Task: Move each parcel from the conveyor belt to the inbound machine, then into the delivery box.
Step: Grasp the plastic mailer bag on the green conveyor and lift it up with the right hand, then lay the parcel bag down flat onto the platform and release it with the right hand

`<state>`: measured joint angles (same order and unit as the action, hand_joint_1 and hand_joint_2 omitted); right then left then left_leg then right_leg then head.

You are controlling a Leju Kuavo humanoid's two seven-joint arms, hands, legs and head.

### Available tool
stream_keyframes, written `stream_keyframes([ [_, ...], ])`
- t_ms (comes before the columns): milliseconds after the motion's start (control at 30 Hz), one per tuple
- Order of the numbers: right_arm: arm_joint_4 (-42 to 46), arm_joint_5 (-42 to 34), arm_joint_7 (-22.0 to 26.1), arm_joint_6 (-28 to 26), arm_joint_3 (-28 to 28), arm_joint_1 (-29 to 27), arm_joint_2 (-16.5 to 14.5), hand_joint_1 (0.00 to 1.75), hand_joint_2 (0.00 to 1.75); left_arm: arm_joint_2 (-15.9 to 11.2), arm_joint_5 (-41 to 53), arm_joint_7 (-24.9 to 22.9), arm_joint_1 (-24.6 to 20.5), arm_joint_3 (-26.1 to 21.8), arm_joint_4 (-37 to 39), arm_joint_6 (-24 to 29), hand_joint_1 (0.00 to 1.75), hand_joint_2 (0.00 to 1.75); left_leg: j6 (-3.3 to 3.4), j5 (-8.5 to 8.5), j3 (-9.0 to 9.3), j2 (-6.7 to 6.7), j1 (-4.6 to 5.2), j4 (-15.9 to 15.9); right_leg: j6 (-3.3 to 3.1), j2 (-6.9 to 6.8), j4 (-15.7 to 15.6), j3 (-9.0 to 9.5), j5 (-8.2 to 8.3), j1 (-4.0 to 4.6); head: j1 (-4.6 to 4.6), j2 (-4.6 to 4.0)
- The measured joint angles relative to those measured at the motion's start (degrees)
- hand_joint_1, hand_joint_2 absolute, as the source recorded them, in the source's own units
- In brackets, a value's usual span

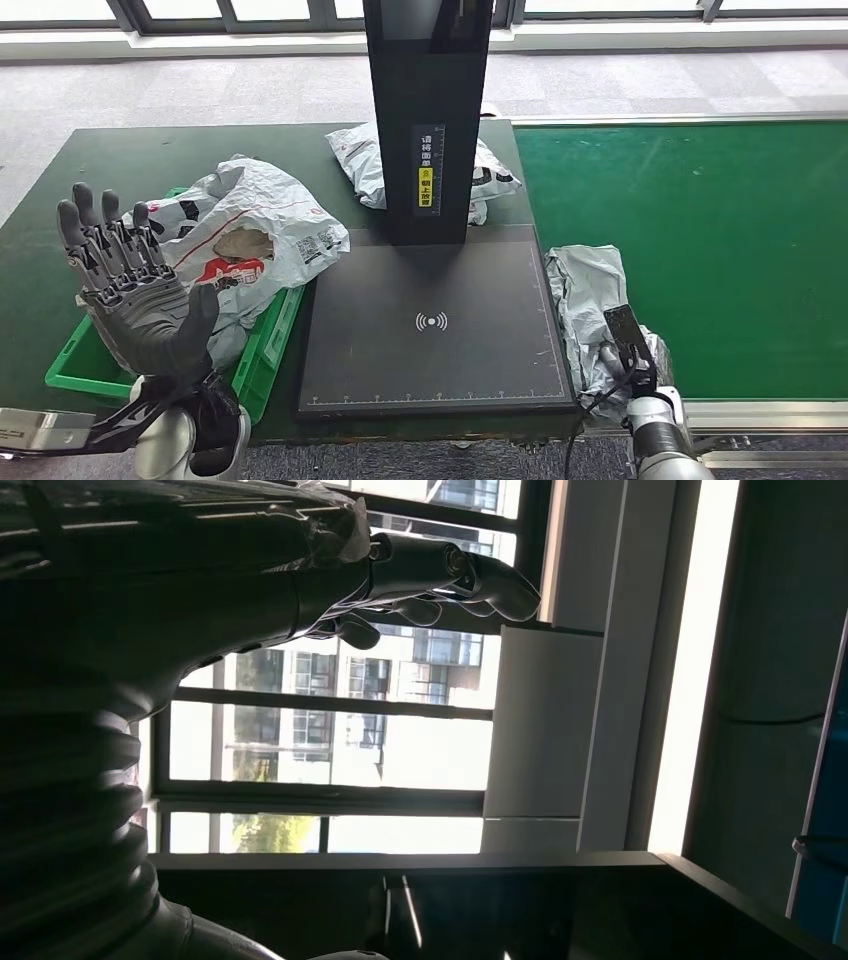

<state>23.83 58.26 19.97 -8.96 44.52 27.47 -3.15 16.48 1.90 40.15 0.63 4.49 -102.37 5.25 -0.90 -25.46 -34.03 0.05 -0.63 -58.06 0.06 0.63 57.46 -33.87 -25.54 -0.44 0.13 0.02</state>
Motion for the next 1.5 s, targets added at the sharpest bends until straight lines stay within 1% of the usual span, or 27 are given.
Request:
stream_keyframes([
  [300, -0.05, -0.66, 0.12, 0.01, -0.86, 0.04, 0.16, 1.75, 1.75, 0.0, 0.17, 0.0, -0.04, 0.21, 0.12, 0.66, 0.0, 1.75, -0.01, 0.01, 0.15, 0.02, 0.01, -0.02, -0.01, 0.04, 0.0, 0.15, 0.02, 0.06, -0.02, 0.0],
  [433, -0.07, -1.74, 1.57, -0.46, -1.09, 0.0, 0.16, 1.75, 1.75, -0.02, 0.17, 0.01, -0.03, 0.21, 0.1, 0.68, 0.0, 1.75, -0.01, 0.01, 0.13, 0.0, 0.01, -0.02, -0.02, 0.01, 0.01, 0.16, 0.0, 0.06, -0.02, 0.0],
  [500, -0.07, -2.8, 3.24, -1.54, -1.21, -0.12, 0.16, 1.75, 1.75, -0.05, 0.17, 0.02, 0.0, 0.22, 0.02, 0.77, 0.0, 1.75, -0.01, 0.01, 0.1, -0.01, 0.01, -0.02, -0.02, -0.01, 0.02, 0.15, 0.0, 0.05, -0.02, 0.0],
  [667, 0.13, -6.42, 9.17, -7.54, -1.27, -0.64, -0.02, 1.75, 1.75, -0.1, 0.47, 0.03, 0.14, 0.23, -0.53, 1.24, 0.0, 1.75, -0.01, 0.01, -0.01, -0.09, 0.02, -0.02, -0.03, -0.13, 0.03, 0.08, -0.01, 0.04, -0.02, 0.0],
  [767, 2.35, -10.77, 14.18, -12.92, -1.31, -1.52, -0.93, 1.75, 1.75, -0.11, 0.65, 0.02, 0.28, 0.23, -0.91, 1.55, 0.0, 1.75, -0.01, 0.01, -0.1, -0.15, 0.02, -0.01, -0.04, -0.18, 0.05, 0.01, -0.05, 0.04, -0.02, 0.0],
  [833, 6.68, -15.42, 18.09, -18.17, -1.7, -2.98, -2.32, 1.75, 1.75, -0.11, 0.88, 0.03, 0.38, 0.23, -1.11, 1.63, 0.0, 1.75, -0.01, 0.01, -0.15, -0.26, 0.02, -0.01, -0.04, -0.28, 0.06, -0.01, -0.12, 0.04, -0.02, 0.0],
  [867, 9.74, -17.7, 19.23, -20.57, -2.2, -4.05, -3.23, 1.75, 1.75, -0.11, 0.98, 0.03, 0.4, 0.23, -1.16, 1.63, 0.0, 1.75, -0.01, 0.0, -0.16, -0.34, 0.02, -0.01, -0.04, -0.34, 0.06, -0.01, -0.17, 0.05, -0.02, 0.0],
  [933, 16.7, -20.82, 19.97, -23.94, -3.97, -6.49, -5.19, 1.75, 1.75, -0.11, 1.09, 0.02, 0.41, 0.23, -1.17, 1.62, 0.0, 1.75, -0.04, -0.02, -0.2, -0.42, 0.02, 0.01, -0.05, -0.42, 0.07, -0.01, -0.26, 0.05, -0.02, 0.0],
  [1033, 25.14, -22.1, 19.92, -25.23, -6.69, -9.24, -7.45, 1.75, 1.75, -0.11, 1.13, 0.02, 0.41, 0.23, -1.17, 1.62, 0.0, 1.75, -0.1, -0.07, -0.2, -0.39, 0.02, 0.02, -0.08, -0.38, 0.07, -0.05, -0.29, 0.05, -0.02, 0.0],
  [1133, 30.44, -22.99, 19.91, -25.85, -8.5, -11.05, -8.78, 1.75, 1.75, -0.11, 1.15, 0.02, 0.41, 0.23, -1.16, 1.57, 0.0, 1.75, -0.1, -0.08, -0.2, -0.4, 0.02, 0.02, -0.08, -0.39, 0.07, -0.06, -0.3, 0.04, -0.02, 0.0],
  [1233, 37.35, -24.09, 20.2, -29.05, -10.97, -13.7, -10.07, 1.75, 1.75, -0.11, 1.16, 0.02, 0.38, 0.23, -1.04, 1.15, 0.0, 1.75, -0.08, -0.07, -0.25, -0.53, 0.02, 0.02, -0.05, -0.5, 0.07, -0.06, -0.33, 0.02, -0.02, 0.0],
  [1300, 45.89, -22.81, 20.34, -30.62, -13.17, -16.25, -11.59, 1.75, 1.75, -0.11, 1.16, 0.02, 0.34, 0.23, -0.92, 0.92, 0.0, 1.75, -0.08, -0.07, -0.28, -0.57, 0.04, 0.02, -0.03, -0.5, 0.08, -0.09, -0.34, 0.0, -0.03, 0.0],
  [1400, 59.02, -20.91, 20.38, -31.15, -16.49, -19.15, -13.74, 1.75, 1.75, -0.11, 1.06, 0.02, 0.26, 0.22, -0.65, 0.8, 0.0, 1.75, -0.1, -0.1, -0.27, -0.48, 0.06, 0.02, -0.05, -0.41, 0.08, -0.13, -0.36, 0.01, -0.03, 0.0],
  [1500, 68.43, -20.98, 20.35, -31.2, -20.21, -21.07, -14.59, 1.75, 1.75, -0.11, 0.79, 0.02, 0.2, 0.21, -0.28, 0.63, 0.0, 1.75, -0.1, -0.11, -0.28, -0.46, 0.06, 0.03, -0.09, -0.41, 0.08, -0.13, -0.39, 0.02, -0.01, 0.0],
])
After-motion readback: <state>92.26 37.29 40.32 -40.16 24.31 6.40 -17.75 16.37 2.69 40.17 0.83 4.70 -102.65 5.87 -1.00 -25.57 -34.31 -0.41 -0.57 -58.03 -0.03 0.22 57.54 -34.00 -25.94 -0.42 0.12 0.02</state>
